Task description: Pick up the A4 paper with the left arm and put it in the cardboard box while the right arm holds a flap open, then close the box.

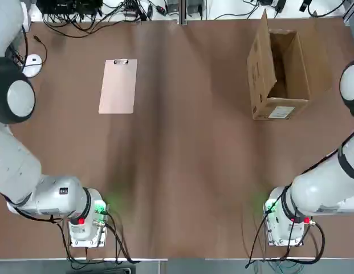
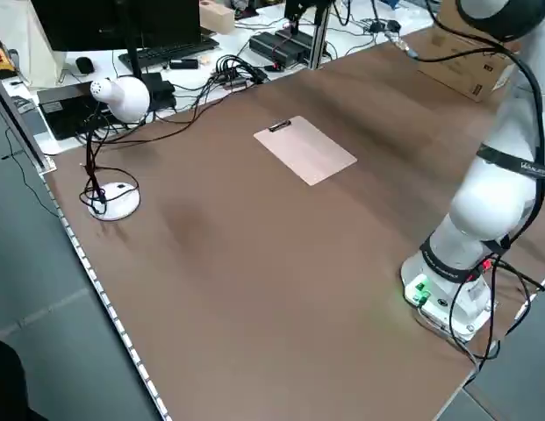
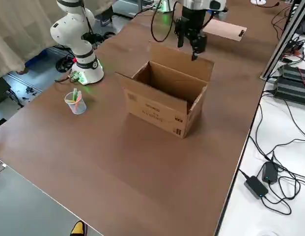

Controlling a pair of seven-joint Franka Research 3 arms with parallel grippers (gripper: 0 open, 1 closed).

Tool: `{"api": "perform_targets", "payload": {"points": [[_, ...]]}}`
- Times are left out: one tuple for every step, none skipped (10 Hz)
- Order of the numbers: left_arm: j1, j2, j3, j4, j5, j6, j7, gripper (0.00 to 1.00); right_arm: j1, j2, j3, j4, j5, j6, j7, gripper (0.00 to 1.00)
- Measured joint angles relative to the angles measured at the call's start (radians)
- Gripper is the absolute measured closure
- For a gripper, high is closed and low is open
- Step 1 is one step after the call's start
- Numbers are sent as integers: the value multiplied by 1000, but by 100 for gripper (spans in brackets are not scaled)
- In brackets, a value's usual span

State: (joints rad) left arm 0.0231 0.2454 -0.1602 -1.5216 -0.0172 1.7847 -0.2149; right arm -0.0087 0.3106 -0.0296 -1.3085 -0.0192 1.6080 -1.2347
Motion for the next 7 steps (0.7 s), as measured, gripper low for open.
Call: {"api": "perform_targets", "payload": {"points": [[2, 30, 1, 0, 1, 0, -53, 0, 6, 30, 1, -1, 0, 34, -141, 0], [6, 57, 3, 0, 1, 3, -116, 0, 6, 61, 1, -1, 1, 61, -217, 0], [5, 83, 4, 0, 1, 19, -198, 0, -4, 91, -2, -1, 6, 81, -260, 0], [4, 118, 4, -2, 2, 69, -323, 0, -28, 116, -3, -1, 19, 91, -310, 0], [2, 156, 4, -4, 2, 132, -475, 0, -57, 139, -4, -2, 39, 111, -377, 0], [-1, 195, 4, -6, 2, 184, -635, 0, -82, 159, -5, -2, 51, 138, -432, 0], [-3, 237, 3, -9, 2, 232, -789, 0, -100, 178, -6, -2, 57, 147, -458, 0]]}}
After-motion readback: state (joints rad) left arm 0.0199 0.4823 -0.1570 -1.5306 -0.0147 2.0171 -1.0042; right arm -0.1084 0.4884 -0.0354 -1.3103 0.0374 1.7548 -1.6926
